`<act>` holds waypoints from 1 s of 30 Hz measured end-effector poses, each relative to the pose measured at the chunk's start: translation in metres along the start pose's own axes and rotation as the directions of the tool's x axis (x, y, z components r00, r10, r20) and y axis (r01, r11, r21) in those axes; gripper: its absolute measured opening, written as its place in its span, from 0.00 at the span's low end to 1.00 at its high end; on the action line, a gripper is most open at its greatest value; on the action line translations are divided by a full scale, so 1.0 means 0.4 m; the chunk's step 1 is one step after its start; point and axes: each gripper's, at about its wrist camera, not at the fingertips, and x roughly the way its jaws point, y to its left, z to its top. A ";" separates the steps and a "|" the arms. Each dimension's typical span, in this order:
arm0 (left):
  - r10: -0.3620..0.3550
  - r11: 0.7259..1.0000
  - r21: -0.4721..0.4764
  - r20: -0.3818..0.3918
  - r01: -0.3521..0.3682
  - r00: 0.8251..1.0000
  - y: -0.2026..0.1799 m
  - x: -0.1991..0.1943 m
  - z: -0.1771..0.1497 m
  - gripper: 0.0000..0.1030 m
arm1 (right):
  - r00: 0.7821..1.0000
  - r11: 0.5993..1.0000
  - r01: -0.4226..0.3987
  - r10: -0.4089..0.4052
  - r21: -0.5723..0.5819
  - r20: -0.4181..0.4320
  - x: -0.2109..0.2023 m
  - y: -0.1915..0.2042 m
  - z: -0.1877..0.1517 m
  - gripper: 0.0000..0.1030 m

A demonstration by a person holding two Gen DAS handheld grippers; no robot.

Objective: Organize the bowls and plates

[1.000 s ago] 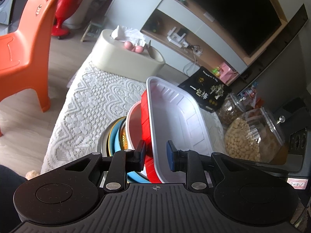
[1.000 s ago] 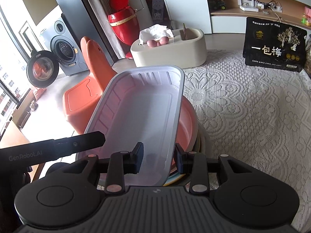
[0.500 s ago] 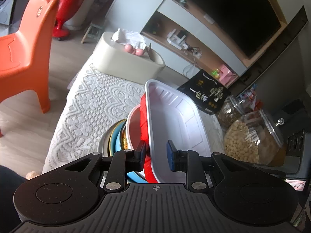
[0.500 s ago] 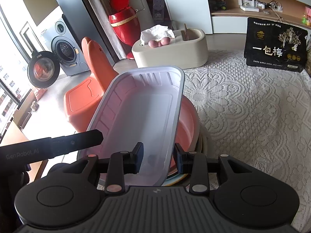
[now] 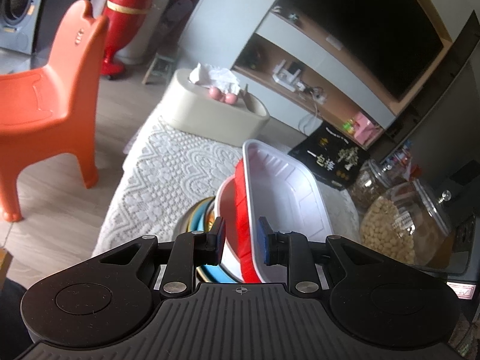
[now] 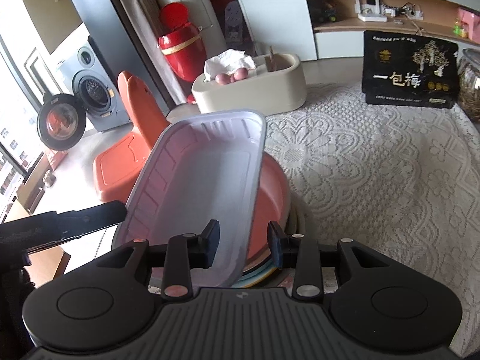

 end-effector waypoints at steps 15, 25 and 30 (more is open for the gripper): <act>0.084 0.960 0.252 0.156 -0.122 0.984 -0.094 -0.175 -0.193 0.19 | 0.973 0.999 0.046 -0.042 -0.012 0.227 -0.203 0.021 -0.163 0.55; 0.113 0.934 0.335 0.066 -0.128 0.991 -0.171 -0.169 -0.378 0.16 | 0.987 0.991 0.129 -0.127 -0.021 0.103 -0.204 0.030 -0.388 0.61; 0.113 0.913 0.383 0.092 -0.139 0.989 -0.201 -0.188 -0.388 0.16 | 0.981 0.989 0.143 -0.138 -0.026 0.136 -0.216 0.034 -0.394 0.62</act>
